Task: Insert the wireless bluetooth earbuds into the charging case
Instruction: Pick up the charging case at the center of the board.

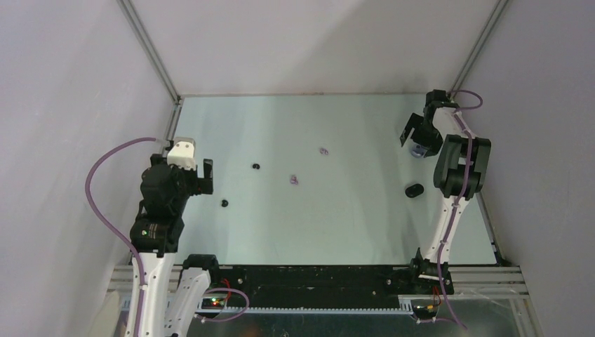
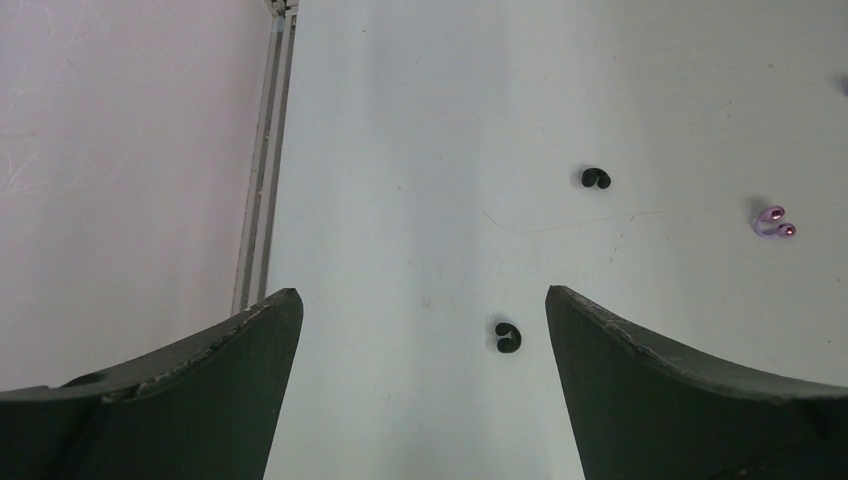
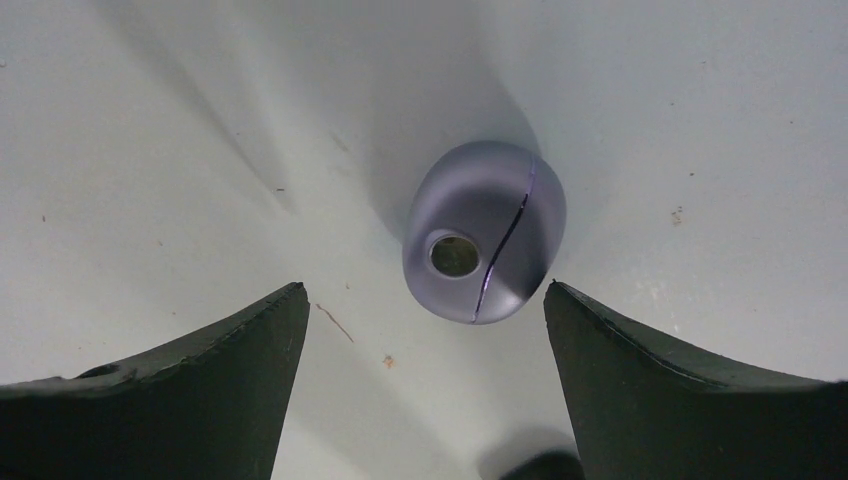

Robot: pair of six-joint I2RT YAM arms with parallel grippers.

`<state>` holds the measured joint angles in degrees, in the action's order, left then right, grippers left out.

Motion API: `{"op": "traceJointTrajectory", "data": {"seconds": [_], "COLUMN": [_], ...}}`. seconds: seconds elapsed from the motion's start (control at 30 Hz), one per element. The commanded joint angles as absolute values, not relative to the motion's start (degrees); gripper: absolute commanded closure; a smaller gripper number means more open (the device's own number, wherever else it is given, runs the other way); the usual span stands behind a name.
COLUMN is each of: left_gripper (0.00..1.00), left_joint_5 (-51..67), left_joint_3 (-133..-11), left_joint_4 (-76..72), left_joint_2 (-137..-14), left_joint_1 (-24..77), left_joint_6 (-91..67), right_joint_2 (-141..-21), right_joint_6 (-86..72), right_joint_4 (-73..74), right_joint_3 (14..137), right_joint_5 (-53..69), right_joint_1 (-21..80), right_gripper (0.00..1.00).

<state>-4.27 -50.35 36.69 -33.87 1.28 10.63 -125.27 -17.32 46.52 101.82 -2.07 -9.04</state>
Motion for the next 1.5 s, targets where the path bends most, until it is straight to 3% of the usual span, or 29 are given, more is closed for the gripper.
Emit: {"op": "traceJointTrajectory", "data": {"seconds": [0.0,0.47,0.7,1.47], "left_gripper": [0.01,0.01,0.01,0.01], "left_joint_5": [-3.4,-3.5,-3.6,-3.3], "left_joint_3": [-50.4,-50.4,-50.4,-50.4], "left_joint_4": [36.3,36.5,36.6,36.7], "left_joint_2": [-34.2,-34.2,-34.0,-34.1], "left_joint_1": [1.6,1.9,2.0,2.5], "left_joint_6": [11.9,12.0,12.0,12.1], "right_joint_2": [-125.8,-128.2,-129.2,-129.7], "right_joint_6": [-17.1,-14.7,-12.7,-10.7], "right_joint_4": [46.3,47.1,47.3,47.5], "right_joint_3": [104.8,108.1,108.8,109.6], "right_joint_5": [-1.9,-4.6,-4.5,-10.8], "right_joint_1": [-8.2,-5.0,-4.3,-2.1], "right_gripper": [0.08,0.07,0.13,0.17]}}
